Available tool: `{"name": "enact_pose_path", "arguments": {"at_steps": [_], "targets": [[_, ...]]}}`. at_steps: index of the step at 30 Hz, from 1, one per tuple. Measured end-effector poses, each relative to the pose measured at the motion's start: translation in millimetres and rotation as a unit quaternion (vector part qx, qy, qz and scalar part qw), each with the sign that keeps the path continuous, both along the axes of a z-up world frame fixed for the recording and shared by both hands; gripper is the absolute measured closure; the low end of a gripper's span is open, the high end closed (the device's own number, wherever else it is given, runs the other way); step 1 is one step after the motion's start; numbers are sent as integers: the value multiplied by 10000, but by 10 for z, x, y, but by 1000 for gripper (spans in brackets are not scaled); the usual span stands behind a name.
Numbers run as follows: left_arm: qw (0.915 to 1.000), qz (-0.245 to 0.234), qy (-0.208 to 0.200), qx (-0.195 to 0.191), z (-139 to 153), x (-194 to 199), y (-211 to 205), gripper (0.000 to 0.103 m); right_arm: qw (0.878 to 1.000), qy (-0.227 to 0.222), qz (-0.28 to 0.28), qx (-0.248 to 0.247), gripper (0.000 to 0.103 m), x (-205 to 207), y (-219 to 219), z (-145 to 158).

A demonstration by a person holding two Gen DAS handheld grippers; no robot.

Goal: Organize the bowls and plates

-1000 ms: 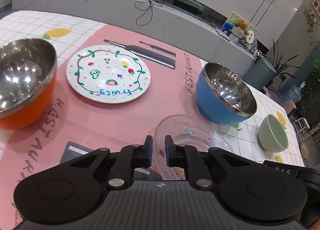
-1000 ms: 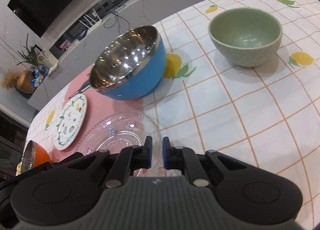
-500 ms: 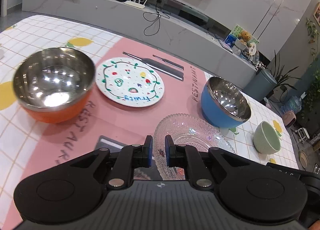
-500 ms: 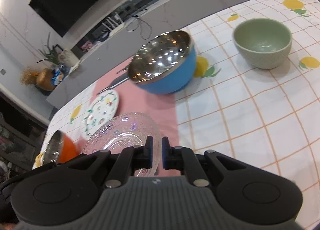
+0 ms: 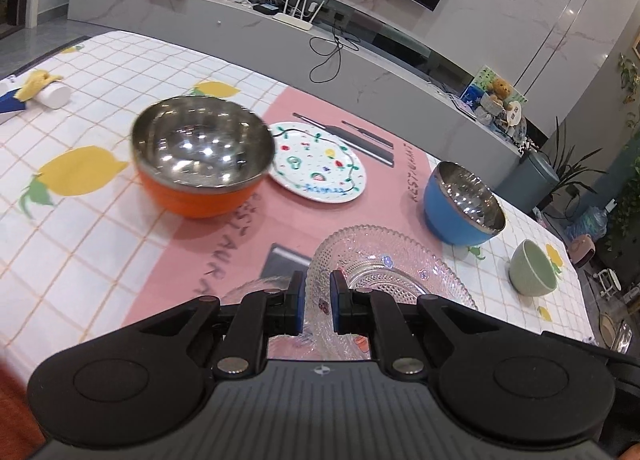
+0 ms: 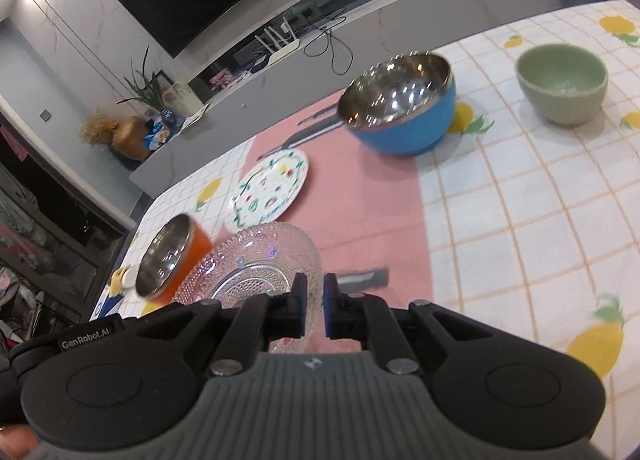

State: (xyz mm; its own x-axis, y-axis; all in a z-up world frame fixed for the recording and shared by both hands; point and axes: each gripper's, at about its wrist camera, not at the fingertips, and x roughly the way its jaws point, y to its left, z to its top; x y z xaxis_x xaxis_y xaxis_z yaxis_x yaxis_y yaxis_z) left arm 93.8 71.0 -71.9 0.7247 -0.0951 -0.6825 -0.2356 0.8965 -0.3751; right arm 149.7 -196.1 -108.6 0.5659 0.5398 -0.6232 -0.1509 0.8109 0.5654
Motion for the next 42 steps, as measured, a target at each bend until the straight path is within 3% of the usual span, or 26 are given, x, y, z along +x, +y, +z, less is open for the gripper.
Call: {"name": "enact_pose_path", "arguments": {"at_steps": [12,25,32,42], "targets": [[9996,161,213,-119,-214,-350,214,90,9993,201,304,-98,97,-252,205,-176],[9991,211,334,-185,-388,-373,286,90,9978,269,483,-365,97,-232,323,-311],[9988,346,316,-123,-418,-352,370,90,9974,193,577,-393,97,-185,453,-347],[9986,261,347,312,-461,-311,311,89,9923,-193,785,-935,96,-215,613,-349]]}}
